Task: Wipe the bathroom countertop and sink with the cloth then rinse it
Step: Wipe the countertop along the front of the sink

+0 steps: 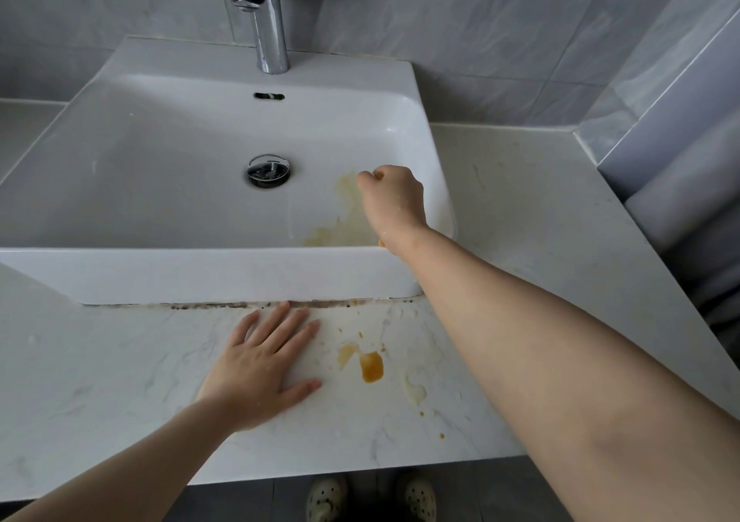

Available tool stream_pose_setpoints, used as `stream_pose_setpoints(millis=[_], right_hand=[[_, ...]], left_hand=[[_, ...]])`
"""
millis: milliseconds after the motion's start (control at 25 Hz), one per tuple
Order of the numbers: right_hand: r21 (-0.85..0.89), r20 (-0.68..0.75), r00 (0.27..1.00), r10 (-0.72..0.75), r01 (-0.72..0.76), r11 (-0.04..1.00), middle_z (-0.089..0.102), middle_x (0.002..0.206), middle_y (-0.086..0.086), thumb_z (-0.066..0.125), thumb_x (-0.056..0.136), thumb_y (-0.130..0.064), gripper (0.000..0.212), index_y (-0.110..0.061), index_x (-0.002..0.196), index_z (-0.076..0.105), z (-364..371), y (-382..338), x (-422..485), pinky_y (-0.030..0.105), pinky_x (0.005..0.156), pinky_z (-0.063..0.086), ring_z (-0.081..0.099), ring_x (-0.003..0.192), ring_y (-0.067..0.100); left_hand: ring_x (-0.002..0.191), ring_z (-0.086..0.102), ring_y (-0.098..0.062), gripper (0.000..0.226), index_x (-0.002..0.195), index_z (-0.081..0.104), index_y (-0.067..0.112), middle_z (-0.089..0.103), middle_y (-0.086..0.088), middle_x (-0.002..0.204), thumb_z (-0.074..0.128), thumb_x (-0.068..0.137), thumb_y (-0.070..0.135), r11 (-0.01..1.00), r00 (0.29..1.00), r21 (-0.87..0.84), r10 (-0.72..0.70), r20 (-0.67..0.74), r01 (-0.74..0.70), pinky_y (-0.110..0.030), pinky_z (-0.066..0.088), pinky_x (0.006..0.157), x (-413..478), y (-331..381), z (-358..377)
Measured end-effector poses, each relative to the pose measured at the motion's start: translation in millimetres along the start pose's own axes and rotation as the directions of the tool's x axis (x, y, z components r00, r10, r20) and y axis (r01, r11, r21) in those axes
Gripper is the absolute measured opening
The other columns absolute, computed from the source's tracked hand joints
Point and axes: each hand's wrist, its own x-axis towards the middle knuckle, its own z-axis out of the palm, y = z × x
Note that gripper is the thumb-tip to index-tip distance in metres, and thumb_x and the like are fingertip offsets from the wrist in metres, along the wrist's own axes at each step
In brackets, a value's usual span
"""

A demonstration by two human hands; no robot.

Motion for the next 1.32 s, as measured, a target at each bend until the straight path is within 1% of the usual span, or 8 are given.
stream_pose_setpoints(millis=[240, 360, 520, 600, 760, 920, 1120, 1320], right_hand=[[0.057, -0.055, 0.998, -0.011, 0.014, 0.998, 0.023, 0.054, -0.001, 0.043, 0.088, -0.015, 0.04, -0.019, 0.055, 0.02, -3.4, 1.5, 1.2, 0.025, 0.036, 0.018, 0.02, 0.054, 0.021], [0.055, -0.024, 0.999, -0.043, 0.044, 0.997, 0.049, 0.064, 0.004, 0.039, 0.092, -0.039, 0.037, -0.018, 0.062, 0.032, -0.7, 5.6, -3.5, 0.032, 0.056, 0.039, 0.044, 0.06, 0.026], [0.479, 0.02, 0.998, -0.054, 0.038, 0.877, 0.051, 0.055, -0.007, 0.039, 0.07, -0.029, 0.008, -0.021, 0.067, 0.04, -10.2, 11.7, -12.4, 0.028, 0.056, 0.033, 0.039, 0.052, 0.018], [0.535, -0.023, 0.979, -0.201, 0.182, 0.825, 0.05, 0.054, -0.009, 0.043, 0.074, -0.023, 0.004, -0.02, 0.072, 0.042, -27.1, 34.0, -23.9, 0.025, 0.053, 0.032, 0.039, 0.05, 0.012], [0.221, -0.065, 0.91, -0.41, 0.413, 0.883, 0.06, 0.071, -0.007, 0.055, 0.082, -0.028, 0.005, -0.024, 0.083, 0.059, -72.1, 100.3, -54.2, 0.023, 0.056, 0.043, 0.053, 0.059, 0.006], [-0.151, -0.009, 0.961, -0.275, 0.27, 0.951, 0.056, 0.073, -0.004, 0.065, 0.082, -0.014, 0.002, -0.014, 0.081, 0.064, -109.7, 156.1, -66.1, 0.005, 0.06, 0.036, 0.053, 0.065, -0.005], [0.033, 0.117, 0.993, -0.034, 0.03, 0.999, 0.041, 0.062, -0.008, 0.066, 0.085, -0.009, 0.036, -0.018, 0.065, 0.038, -126.1, 182.8, -64.9, 0.012, 0.052, 0.033, 0.039, 0.05, -0.001], [-0.195, 0.085, 0.996, -0.027, 0.043, 0.98, 0.06, 0.082, -0.009, 0.057, 0.091, -0.008, 0.008, -0.011, 0.092, 0.065, -133.2, 201.6, -54.7, 0.006, 0.065, 0.036, 0.055, 0.081, 0.009]], left_hand=[[0.136, 0.024, -0.02, 0.071, 0.141, 0.036, 0.023, 0.042, -0.001, 0.143, 0.018, 0.089, 0.068, 1.0, 1.0, -0.012, -0.006, 0.011, 0.006, -0.039, 0.01, 0.11, -1.6, 1.5, -2.0], [0.134, 0.026, -0.019, 0.072, 0.139, 0.038, 0.023, 0.046, -0.001, 0.141, 0.018, 0.087, 0.069, 1.0, 1.0, -0.005, -0.003, 0.017, 0.003, -0.038, 0.01, 0.109, 0.8, 1.4, -2.9], [0.124, 0.042, -0.019, 0.072, 0.128, 0.052, 0.023, 0.057, 0.001, 0.13, 0.017, 0.086, 0.07, 0.992, 0.999, -0.112, -0.053, 0.012, 0.054, -0.037, 0.02, 0.102, 8.0, 11.1, -13.9], [0.12, 0.049, -0.021, 0.07, 0.127, 0.053, 0.022, 0.057, 0.0, 0.129, 0.019, 0.087, 0.068, 0.989, 0.999, -0.15, -0.001, -0.04, -0.005, -0.034, 0.024, 0.1, 14.4, 28.2, -21.7], [0.133, 0.039, -0.022, 0.079, 0.138, 0.041, 0.021, 0.046, -0.002, 0.141, 0.017, 0.084, 0.074, 0.984, 0.992, -0.129, 0.124, -0.012, -0.125, -0.034, 0.014, 0.108, 41.5, 79.9, -30.6], [0.144, 0.001, -0.017, 0.111, 0.149, 0.008, 0.021, 0.007, 0.004, 0.157, 0.003, 0.062, 0.089, 0.985, 0.995, -0.165, 0.061, 0.081, -0.047, -0.035, -0.008, 0.114, 65.4, 115.6, -25.3], [0.14, 0.022, -0.018, 0.111, 0.145, 0.027, 0.019, 0.027, 0.004, 0.152, 0.009, 0.058, 0.086, 0.993, 1.0, -0.116, -0.008, 0.016, 0.01, -0.033, 0.011, 0.114, 71.7, 122.7, -26.7], [0.139, 0.016, -0.013, 0.132, 0.147, 0.018, 0.025, 0.019, 0.012, 0.152, -0.024, 0.039, 0.089, 0.979, 0.997, -0.187, -0.077, 0.027, 0.081, -0.029, 0.011, 0.113, 71.6, 129.9, -29.2]])
